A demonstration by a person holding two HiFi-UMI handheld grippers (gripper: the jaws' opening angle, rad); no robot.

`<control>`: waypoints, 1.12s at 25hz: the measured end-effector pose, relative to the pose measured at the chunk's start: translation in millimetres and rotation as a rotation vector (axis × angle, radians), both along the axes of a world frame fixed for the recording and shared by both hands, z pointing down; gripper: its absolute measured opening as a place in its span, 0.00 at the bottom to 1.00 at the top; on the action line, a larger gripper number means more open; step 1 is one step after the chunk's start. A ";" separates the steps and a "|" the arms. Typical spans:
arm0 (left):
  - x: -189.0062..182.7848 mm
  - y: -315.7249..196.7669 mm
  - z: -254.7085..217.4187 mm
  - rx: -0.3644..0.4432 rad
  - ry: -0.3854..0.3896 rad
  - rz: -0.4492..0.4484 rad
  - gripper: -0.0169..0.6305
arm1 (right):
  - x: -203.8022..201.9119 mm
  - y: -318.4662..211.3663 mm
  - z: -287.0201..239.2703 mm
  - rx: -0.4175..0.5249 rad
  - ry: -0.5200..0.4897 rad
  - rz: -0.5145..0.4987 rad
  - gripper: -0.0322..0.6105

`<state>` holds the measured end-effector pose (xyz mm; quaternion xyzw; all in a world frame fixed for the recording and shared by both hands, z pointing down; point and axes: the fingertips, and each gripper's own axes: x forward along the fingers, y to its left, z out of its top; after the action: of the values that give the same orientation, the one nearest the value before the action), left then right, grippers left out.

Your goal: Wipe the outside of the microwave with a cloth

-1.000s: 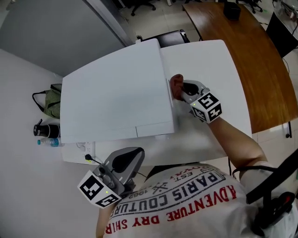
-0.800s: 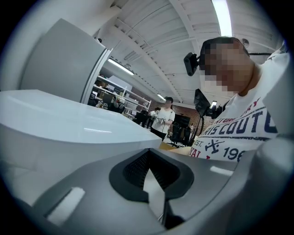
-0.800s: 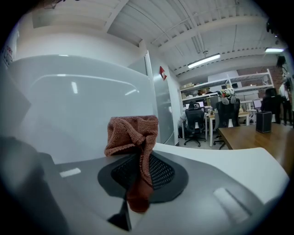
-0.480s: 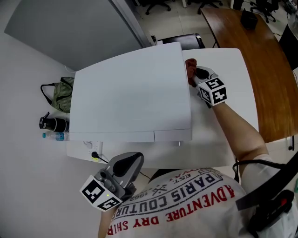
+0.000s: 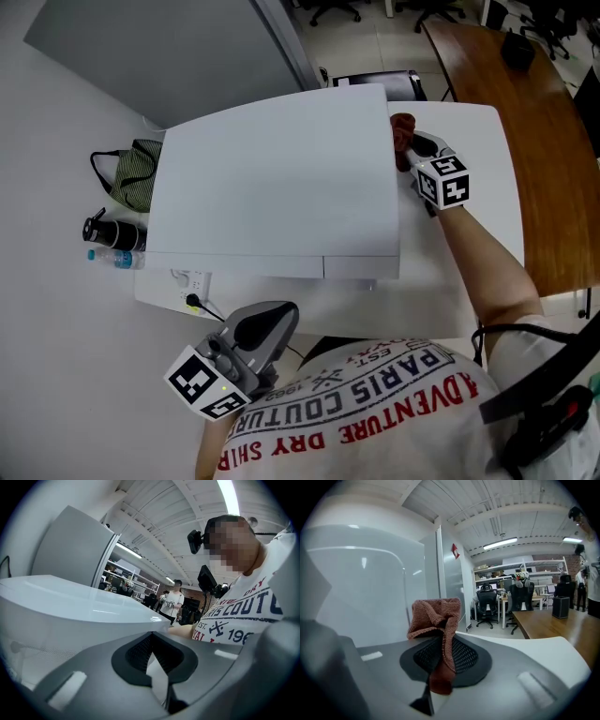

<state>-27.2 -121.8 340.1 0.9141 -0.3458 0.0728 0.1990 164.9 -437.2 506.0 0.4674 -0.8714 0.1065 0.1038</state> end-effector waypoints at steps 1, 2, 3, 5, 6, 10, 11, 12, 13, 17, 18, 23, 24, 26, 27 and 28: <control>2.0 1.2 0.3 0.003 0.003 0.001 0.04 | 3.3 4.4 -1.7 -0.001 -0.004 0.003 0.11; 4.2 2.3 0.9 0.006 0.008 0.003 0.04 | 7.0 9.6 -3.9 -0.003 -0.009 0.005 0.11; 6.6 3.2 2.0 0.008 0.012 0.004 0.04 | 10.8 15.8 -6.6 -0.004 -0.013 0.007 0.11; 11.9 5.8 5.9 0.010 0.009 0.005 0.04 | 17.3 33.7 -11.4 -0.009 -0.024 0.002 0.11; 15.4 7.9 8.5 0.011 0.002 0.007 0.04 | 20.0 45.6 -13.1 -0.015 -0.031 -0.004 0.11; 37.7 21.5 14.0 0.015 0.003 0.045 0.04 | 27.4 108.3 -21.3 -0.029 -0.058 -0.061 0.11; 43.8 25.2 14.7 0.016 0.009 0.056 0.04 | 28.1 127.7 -24.3 -0.023 -0.057 -0.088 0.11; 49.5 28.6 15.9 0.016 0.011 0.066 0.04 | 28.6 148.6 -27.6 -0.015 -0.052 -0.117 0.11; 54.9 31.8 17.2 0.018 0.010 0.077 0.04 | 29.4 170.5 -31.7 -0.007 -0.050 -0.147 0.11; 72.7 40.9 21.7 0.023 0.004 0.116 0.04 | 33.2 254.8 -55.7 -0.020 -0.119 -0.244 0.11; 77.8 42.7 23.2 0.022 0.004 0.136 0.04 | 32.8 274.7 -62.9 -0.024 -0.133 -0.264 0.11; 96.8 47.8 23.4 0.029 0.031 0.260 0.04 | 21.7 354.1 -100.2 -0.019 -0.195 -0.293 0.12; 98.5 49.8 23.0 0.029 0.037 0.287 0.04 | 16.0 366.0 -105.5 -0.024 -0.222 -0.290 0.12; 98.5 57.3 21.7 0.033 0.042 0.349 0.04 | -2.4 387.7 -112.1 -0.037 -0.261 -0.286 0.12; 95.2 62.4 19.9 0.041 0.039 0.379 0.04 | -16.0 397.8 -114.2 -0.043 -0.272 -0.292 0.12; 89.3 68.2 17.3 0.054 0.035 0.405 0.04 | -31.7 407.4 -116.4 -0.048 -0.281 -0.300 0.12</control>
<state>62.1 -53.6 357.4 0.9710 -0.1534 0.0861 0.1618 133.1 -29.8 389.6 0.3102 -0.9344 0.1748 0.0072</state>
